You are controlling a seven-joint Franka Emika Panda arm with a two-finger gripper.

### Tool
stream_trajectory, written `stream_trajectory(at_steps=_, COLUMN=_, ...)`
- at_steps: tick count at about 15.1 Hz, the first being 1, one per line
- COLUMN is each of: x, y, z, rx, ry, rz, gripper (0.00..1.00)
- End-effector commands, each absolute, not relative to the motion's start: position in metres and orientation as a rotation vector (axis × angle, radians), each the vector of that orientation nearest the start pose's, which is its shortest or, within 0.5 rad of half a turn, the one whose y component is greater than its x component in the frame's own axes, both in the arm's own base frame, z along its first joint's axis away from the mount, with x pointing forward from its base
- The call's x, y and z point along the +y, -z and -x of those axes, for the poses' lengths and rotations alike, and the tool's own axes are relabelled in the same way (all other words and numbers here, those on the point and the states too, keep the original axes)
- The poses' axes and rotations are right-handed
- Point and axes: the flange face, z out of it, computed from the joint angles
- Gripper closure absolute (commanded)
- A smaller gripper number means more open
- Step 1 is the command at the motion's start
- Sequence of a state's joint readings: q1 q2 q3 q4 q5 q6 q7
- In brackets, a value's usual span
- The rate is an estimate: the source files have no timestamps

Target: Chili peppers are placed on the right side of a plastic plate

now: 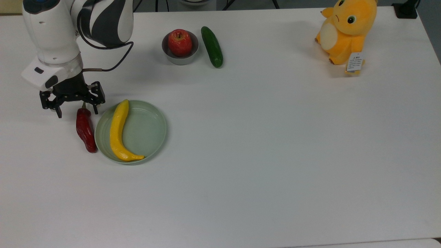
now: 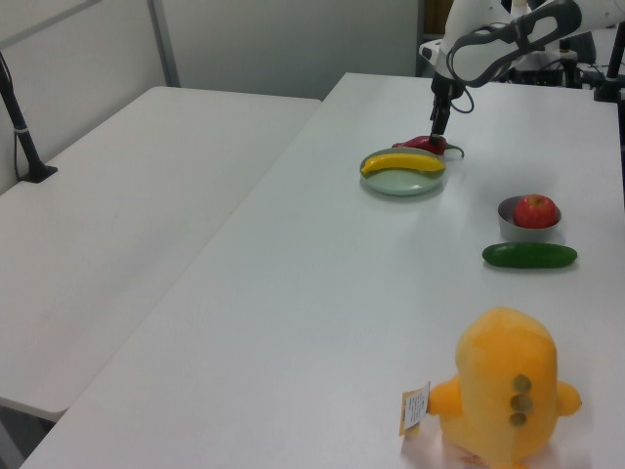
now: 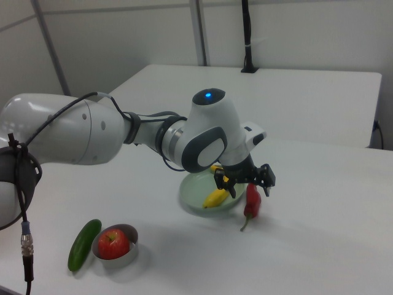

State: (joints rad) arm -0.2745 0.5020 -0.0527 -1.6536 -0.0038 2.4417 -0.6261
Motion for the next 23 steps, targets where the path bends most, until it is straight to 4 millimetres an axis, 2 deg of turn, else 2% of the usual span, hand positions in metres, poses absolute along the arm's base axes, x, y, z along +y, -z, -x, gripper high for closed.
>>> stream_trajectory(at_steps=1, x=-0.214, y=-0.387, z=-0.663, rx=-0.332, ry=0.464, rz=3.229, gripper=0.0)
stream_trajectory(at_steps=4, x=-0.205, y=-0.437, z=-0.654, rx=-0.199, ry=0.488, rz=3.222, gripper=0.0)
stream_trajectory(at_steps=8, x=-0.172, y=-0.519, z=-0.629, rx=-0.002, ry=0.441, rz=3.192, gripper=0.0)
stream_trajectory(at_steps=9, x=-0.162, y=-0.532, z=-0.621, rx=0.044, ry=0.395, rz=3.182, gripper=0.0)
stream_trajectory(at_steps=10, x=-0.145, y=-0.558, z=-0.609, rx=0.11, ry=0.374, rz=3.166, gripper=0.0)
stream_trajectory(at_steps=11, x=-0.136, y=-0.574, z=-0.6, rx=0.152, ry=0.358, rz=3.154, gripper=0.0)
stream_trajectory(at_steps=14, x=-0.104, y=-0.615, z=-0.58, rx=0.252, ry=0.331, rz=3.125, gripper=0.0)
stream_trajectory(at_steps=15, x=-0.084, y=-0.63, z=-0.569, rx=0.285, ry=0.285, rz=3.113, gripper=0.0)
stream_trajectory(at_steps=17, x=-0.057, y=-0.641, z=-0.558, rx=0.281, ry=0.223, rz=3.103, gripper=0.0)
stream_trajectory(at_steps=20, x=-0.017, y=-0.65, z=-0.552, rx=0.414, ry=0.167, rz=3.025, gripper=0.0)
stream_trajectory(at_steps=23, x=0.04, y=-0.647, z=-0.544, rx=0.344, ry=0.081, rz=3.04, gripper=0.0)
